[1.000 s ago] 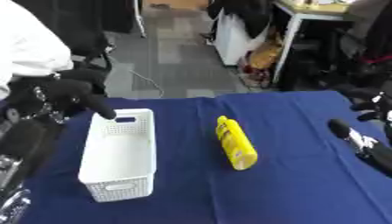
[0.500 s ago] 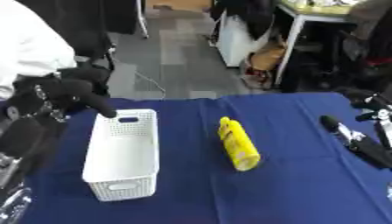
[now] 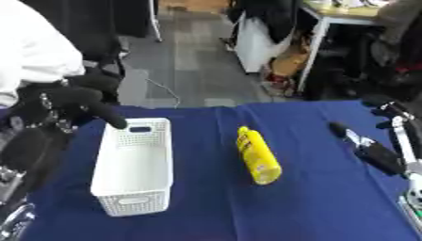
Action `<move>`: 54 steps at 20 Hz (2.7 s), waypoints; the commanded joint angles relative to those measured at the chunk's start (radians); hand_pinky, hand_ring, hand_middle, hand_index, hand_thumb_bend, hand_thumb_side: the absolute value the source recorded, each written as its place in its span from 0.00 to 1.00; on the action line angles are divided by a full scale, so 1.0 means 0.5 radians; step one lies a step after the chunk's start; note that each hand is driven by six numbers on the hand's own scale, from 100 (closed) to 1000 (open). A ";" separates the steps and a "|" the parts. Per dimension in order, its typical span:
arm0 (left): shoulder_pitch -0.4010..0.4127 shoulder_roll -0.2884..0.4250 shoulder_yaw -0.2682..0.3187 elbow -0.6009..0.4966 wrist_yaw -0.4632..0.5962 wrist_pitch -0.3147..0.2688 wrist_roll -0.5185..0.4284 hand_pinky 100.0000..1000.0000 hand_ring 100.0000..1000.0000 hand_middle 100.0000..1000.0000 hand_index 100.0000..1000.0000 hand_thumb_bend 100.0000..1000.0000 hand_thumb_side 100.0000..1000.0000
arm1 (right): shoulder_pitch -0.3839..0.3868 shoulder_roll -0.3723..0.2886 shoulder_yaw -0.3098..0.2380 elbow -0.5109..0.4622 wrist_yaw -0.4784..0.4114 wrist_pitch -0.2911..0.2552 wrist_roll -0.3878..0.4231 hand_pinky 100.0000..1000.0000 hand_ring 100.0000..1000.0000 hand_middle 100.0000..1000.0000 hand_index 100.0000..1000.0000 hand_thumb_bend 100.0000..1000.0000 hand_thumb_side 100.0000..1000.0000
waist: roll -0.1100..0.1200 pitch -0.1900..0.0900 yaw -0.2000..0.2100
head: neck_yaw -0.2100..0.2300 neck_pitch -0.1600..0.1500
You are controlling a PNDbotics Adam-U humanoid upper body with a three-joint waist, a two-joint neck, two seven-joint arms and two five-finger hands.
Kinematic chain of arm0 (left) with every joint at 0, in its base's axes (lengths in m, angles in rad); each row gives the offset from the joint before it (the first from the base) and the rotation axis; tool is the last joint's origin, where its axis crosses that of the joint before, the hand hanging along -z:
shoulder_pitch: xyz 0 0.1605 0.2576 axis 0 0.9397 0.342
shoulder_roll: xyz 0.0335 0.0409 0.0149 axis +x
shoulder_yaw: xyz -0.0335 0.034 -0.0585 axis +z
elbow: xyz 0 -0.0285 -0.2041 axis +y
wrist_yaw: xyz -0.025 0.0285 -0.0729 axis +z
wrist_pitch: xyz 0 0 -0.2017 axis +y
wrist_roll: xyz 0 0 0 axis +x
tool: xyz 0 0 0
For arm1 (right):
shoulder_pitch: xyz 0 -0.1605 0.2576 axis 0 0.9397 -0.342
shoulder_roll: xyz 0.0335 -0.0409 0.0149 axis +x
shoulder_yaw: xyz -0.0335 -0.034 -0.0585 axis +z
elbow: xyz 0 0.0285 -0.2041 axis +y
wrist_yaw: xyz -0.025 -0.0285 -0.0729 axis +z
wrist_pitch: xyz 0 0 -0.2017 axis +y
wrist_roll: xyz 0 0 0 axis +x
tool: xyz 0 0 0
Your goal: Pick up objects on the table and place them in the box.
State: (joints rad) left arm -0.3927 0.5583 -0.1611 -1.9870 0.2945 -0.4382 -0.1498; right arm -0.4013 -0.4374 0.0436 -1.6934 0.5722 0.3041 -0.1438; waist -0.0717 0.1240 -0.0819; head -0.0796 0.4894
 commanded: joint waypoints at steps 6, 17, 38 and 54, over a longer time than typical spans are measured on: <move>-0.032 0.003 0.003 -0.026 0.013 0.013 -0.003 0.59 0.54 0.81 0.82 0.09 0.81 | -0.140 0.081 0.061 0.145 0.163 -0.047 -0.099 0.68 0.81 0.94 0.82 0.82 0.77 | 0.007 -0.031 0.014 | -0.147 -0.100; -0.036 -0.005 -0.005 -0.026 0.021 0.015 -0.012 0.59 0.54 0.81 0.82 0.09 0.81 | -0.279 0.194 0.121 0.373 0.310 -0.076 -0.011 0.69 0.81 0.93 0.83 0.80 0.75 | 0.008 -0.036 0.025 | -0.211 -0.106; -0.097 -0.025 -0.015 -0.026 0.037 0.023 -0.026 0.59 0.54 0.81 0.82 0.10 0.82 | -0.445 0.230 0.187 0.680 0.420 -0.159 0.052 0.70 0.81 0.92 0.83 0.81 0.84 | -0.003 0.012 0.066 | -0.277 -0.204; -0.182 -0.052 -0.007 -0.026 0.072 0.065 -0.002 0.59 0.55 0.81 0.82 0.10 0.81 | -0.559 0.204 0.206 0.890 0.446 -0.197 0.078 0.71 0.80 0.91 0.82 0.77 0.96 | -0.035 0.015 0.132 | -0.303 -0.210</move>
State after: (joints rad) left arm -0.4686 0.5254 -0.1723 -1.9870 0.3254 -0.4084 -0.1564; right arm -0.6537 -0.3104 0.1482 -1.2436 0.8020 0.2071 -0.1093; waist -0.0929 0.1442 -0.0156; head -0.2183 0.3914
